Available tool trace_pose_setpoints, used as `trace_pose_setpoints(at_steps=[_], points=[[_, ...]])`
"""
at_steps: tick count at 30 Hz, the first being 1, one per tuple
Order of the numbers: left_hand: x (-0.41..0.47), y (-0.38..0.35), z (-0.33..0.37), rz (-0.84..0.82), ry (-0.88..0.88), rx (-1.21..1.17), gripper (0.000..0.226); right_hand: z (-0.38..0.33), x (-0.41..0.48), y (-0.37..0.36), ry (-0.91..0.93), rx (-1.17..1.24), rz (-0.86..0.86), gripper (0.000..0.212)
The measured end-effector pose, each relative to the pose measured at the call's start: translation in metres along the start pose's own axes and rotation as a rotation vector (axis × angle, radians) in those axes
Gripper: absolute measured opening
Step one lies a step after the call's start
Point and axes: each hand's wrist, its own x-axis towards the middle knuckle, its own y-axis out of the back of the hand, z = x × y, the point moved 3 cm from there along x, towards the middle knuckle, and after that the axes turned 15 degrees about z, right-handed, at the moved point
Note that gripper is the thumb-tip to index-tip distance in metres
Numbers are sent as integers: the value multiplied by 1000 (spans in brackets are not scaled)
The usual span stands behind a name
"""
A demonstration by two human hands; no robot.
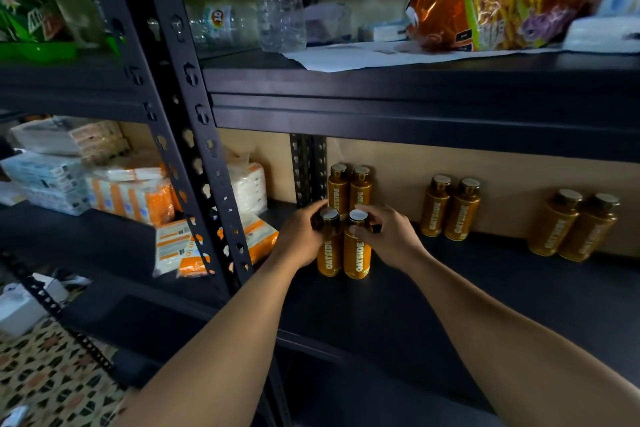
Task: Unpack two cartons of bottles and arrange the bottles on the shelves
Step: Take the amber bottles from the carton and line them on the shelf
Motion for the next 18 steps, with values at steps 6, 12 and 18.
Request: trace_pose_setpoints(at_steps=[6, 12, 18], points=[[13, -3, -9, 33, 60, -10, 62, 1, 15, -13, -7, 24, 7, 55], [24, -6, -11, 15, 48, -11, 61, 2, 21, -14, -17, 23, -3, 58], [31, -21, 1, -44, -17, -29, 63, 15, 21, 3, -29, -29, 59, 55]])
